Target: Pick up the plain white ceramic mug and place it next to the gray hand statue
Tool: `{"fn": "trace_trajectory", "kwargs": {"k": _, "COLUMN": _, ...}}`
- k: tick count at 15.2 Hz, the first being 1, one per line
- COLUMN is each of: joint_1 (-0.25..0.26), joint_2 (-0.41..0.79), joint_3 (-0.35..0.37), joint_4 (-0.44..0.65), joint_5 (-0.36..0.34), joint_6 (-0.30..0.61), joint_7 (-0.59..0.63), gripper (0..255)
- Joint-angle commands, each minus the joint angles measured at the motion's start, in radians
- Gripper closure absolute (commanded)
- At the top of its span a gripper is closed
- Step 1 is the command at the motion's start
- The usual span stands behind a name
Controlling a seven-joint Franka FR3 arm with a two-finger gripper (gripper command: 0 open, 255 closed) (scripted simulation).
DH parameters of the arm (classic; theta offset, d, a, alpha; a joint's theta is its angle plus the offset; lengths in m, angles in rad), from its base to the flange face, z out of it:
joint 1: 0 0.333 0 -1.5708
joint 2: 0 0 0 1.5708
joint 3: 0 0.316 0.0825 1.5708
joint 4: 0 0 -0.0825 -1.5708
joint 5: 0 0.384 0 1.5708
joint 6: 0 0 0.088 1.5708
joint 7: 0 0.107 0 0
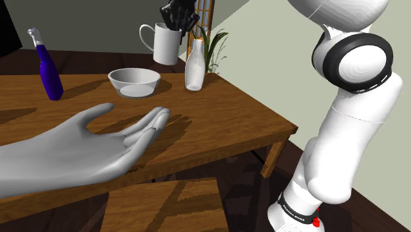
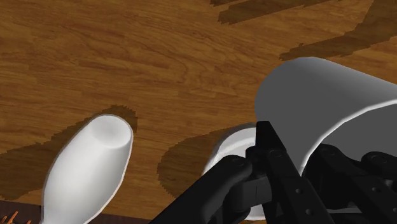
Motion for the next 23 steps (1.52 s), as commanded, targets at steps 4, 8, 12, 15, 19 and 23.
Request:
{"fn": "trace_trajectory", "kwargs": {"k": 4, "joint_1": 0.093, "joint_2": 0.199, "joint_3": 0.054, "joint_4": 0.281, "joint_5": -0.064, "joint_6": -0.092, "joint_7": 0.111, "gripper": 255}}
{"fn": "trace_trajectory", "kwargs": {"k": 8, "joint_1": 0.118, "joint_2": 0.223, "joint_3": 0.061, "joint_4": 0.284, "joint_5": -0.075, "joint_6": -0.074, "joint_7": 0.139, "gripper": 255}}
{"fn": "trace_trajectory", "kwargs": {"k": 12, "joint_1": 0.097, "joint_2": 0.144, "joint_3": 0.059, "joint_4": 0.104, "joint_5": -0.054, "joint_6": 0.029, "joint_7": 0.141, "gripper": 255}}
{"fn": "trace_trajectory", "kwargs": {"k": 15, "joint_1": 0.089, "joint_2": 0.103, "joint_3": 0.057, "joint_4": 0.0, "joint_5": -0.043, "joint_6": 0.092, "joint_7": 0.142, "gripper": 255}}
{"fn": "trace_trajectory", "kwargs": {"k": 19, "joint_1": 0.081, "joint_2": 0.061, "joint_3": 0.055, "joint_4": -0.115, "joint_5": -0.033, "joint_6": 0.166, "joint_7": 0.143, "gripper": 255}}
{"fn": "trace_trajectory", "kwargs": {"k": 23, "joint_1": 0.076, "joint_2": 0.029, "joint_3": 0.052, "joint_4": -0.215, "joint_5": -0.026, "joint_6": 0.234, "joint_7": 0.143, "gripper": 255}}
